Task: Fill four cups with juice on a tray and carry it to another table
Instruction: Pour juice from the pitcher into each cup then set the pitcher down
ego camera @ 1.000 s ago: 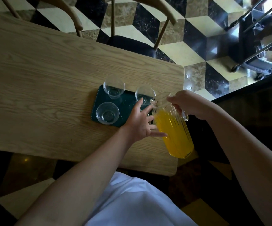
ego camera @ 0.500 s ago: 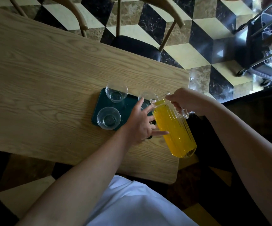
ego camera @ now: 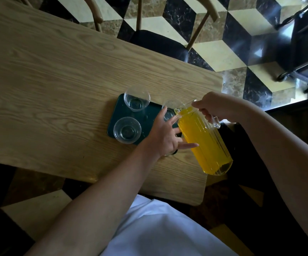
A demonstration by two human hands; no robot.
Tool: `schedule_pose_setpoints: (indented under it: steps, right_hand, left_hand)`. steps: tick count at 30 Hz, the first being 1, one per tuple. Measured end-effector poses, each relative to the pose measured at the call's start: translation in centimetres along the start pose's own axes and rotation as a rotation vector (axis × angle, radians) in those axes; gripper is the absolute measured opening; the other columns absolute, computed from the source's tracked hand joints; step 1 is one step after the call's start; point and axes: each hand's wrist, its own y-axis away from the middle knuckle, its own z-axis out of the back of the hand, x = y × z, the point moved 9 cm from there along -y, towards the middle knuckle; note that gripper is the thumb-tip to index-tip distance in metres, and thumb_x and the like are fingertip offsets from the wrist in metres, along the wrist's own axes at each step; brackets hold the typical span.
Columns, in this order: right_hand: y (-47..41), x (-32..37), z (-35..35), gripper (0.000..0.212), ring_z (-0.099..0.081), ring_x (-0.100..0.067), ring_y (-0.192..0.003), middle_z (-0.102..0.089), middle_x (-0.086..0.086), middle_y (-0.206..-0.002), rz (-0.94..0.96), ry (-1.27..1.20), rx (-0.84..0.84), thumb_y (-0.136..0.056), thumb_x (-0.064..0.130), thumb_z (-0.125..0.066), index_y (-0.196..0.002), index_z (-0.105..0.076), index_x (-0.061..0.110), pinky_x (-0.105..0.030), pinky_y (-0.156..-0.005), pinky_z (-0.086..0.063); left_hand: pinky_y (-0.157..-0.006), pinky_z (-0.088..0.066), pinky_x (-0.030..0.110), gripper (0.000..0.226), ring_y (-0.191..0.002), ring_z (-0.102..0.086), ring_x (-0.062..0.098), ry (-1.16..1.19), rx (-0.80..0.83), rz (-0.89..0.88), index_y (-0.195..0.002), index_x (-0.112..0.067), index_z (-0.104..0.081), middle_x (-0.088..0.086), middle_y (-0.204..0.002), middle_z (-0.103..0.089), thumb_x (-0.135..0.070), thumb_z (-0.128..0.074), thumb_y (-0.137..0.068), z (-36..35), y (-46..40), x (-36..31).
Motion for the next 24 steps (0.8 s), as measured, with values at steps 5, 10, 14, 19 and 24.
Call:
schedule_pose_setpoints:
  steps: [5,10,14,19,24]
  right_hand:
    - [0.19,0.51,-0.26,0.046,-0.045,-0.019,-0.041,-0.052,-0.006,-0.048,-0.006,0.007,0.032,-0.101,0.036,-0.051,-0.064,-0.052,0.008,-0.027,-0.049,-0.035]
    - [0.26,0.92,-0.27,0.046,-0.045,-0.019,-0.042,-0.051,-0.007,-0.051,-0.015,0.017,0.037,-0.101,0.036,-0.051,-0.065,-0.052,0.008,-0.026,-0.048,-0.035]
    - [0.24,0.98,-0.35,0.046,-0.045,-0.019,-0.043,-0.052,-0.007,-0.053,-0.022,0.024,0.043,-0.101,0.037,-0.051,-0.065,-0.052,0.008,-0.027,-0.050,-0.035]
    - [0.20,1.00,-0.45,0.046,-0.044,-0.019,-0.042,-0.051,-0.007,-0.053,-0.042,0.017,0.043,-0.101,0.036,-0.051,-0.064,-0.051,0.008,-0.026,-0.050,-0.036]
    - [0.12,0.99,-0.39,0.047,-0.044,-0.019,-0.041,-0.051,-0.008,-0.052,-0.045,0.020,0.041,-0.101,0.037,-0.052,-0.064,-0.051,0.008,-0.023,-0.047,-0.036]
  left_hand:
    - [-0.073,-0.057,0.070,0.081,-0.149,-0.025,0.057,0.011,0.023,-0.007,-0.162,-0.030,-0.031,0.022,-0.169,-0.024,-0.076,-0.037,-0.096,0.17,-0.19,0.13]
    - [-0.072,-0.058,0.070,0.079,-0.149,-0.024,0.057,0.021,0.030,-0.019,-0.163,-0.029,-0.029,0.022,-0.170,-0.021,-0.074,-0.036,-0.098,0.16,0.03,0.06]
    - [-0.070,-0.058,0.069,0.080,-0.150,-0.023,0.058,0.019,0.029,-0.025,-0.163,-0.028,-0.029,0.023,-0.170,-0.021,-0.074,-0.035,-0.098,0.25,0.02,0.07]
    - [-0.073,-0.058,0.069,0.081,-0.150,-0.021,0.059,0.014,0.034,-0.029,-0.164,-0.028,-0.028,0.022,-0.171,-0.019,-0.073,-0.035,-0.098,0.30,-0.12,0.18]
    - [-0.078,-0.058,0.069,0.082,-0.148,-0.024,0.059,0.004,0.039,-0.039,-0.164,-0.028,-0.026,0.022,-0.170,-0.019,-0.074,-0.036,-0.097,0.27,-0.22,0.29]
